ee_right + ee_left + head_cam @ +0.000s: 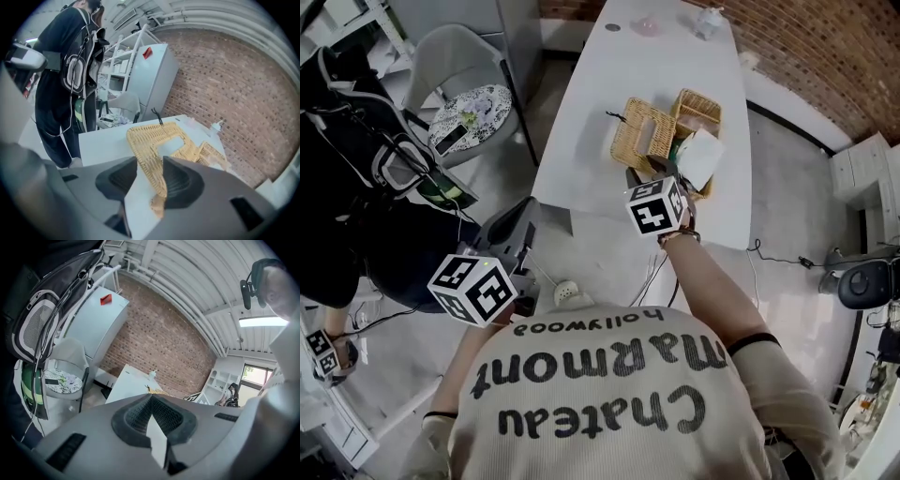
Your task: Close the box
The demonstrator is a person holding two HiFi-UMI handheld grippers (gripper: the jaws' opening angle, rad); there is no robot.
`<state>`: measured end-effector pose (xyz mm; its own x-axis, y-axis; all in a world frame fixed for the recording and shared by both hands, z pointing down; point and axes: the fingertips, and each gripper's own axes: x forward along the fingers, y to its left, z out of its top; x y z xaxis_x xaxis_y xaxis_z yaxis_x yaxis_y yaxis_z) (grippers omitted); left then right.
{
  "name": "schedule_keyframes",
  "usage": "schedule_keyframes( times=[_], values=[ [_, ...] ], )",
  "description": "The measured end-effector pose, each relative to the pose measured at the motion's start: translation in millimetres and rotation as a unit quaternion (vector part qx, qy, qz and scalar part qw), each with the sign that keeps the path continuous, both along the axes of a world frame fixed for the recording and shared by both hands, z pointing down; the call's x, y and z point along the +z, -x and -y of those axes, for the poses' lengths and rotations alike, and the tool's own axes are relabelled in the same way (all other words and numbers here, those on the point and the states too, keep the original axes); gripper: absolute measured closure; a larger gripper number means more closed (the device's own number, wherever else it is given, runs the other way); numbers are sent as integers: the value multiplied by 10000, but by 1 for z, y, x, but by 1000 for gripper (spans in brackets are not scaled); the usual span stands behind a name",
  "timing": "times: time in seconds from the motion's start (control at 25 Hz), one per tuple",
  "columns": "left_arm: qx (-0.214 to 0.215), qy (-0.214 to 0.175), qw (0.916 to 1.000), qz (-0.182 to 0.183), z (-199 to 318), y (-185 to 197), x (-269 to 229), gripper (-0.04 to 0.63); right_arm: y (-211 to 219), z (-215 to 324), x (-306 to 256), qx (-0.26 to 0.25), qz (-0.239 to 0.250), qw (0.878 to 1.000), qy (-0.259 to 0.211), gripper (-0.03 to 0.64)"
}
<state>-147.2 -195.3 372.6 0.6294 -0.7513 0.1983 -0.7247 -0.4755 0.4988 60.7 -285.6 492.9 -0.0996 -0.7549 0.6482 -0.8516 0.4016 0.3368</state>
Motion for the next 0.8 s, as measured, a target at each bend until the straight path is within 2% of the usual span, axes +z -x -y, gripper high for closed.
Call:
schedule_keyframes(
  times=[0.28, 0.52, 0.72, 0.8],
  values=[
    [22, -30, 10000, 57, 6, -10, -6, 594, -10, 0, -9, 278, 655, 9975, -55, 437],
    [37, -1, 9999, 113, 36, -27, -8, 594, -24, 23, -11, 571, 1331, 9895, -4, 431],
    [119, -185, 9997, 72, -5, -23, -16, 594, -18, -20, -25, 776, 1804, 9804, -156, 430],
    [146, -220, 9996, 71, -7, -26, -18, 594, -20, -25, -27, 844, 1996, 9761, -143, 430]
  ],
)
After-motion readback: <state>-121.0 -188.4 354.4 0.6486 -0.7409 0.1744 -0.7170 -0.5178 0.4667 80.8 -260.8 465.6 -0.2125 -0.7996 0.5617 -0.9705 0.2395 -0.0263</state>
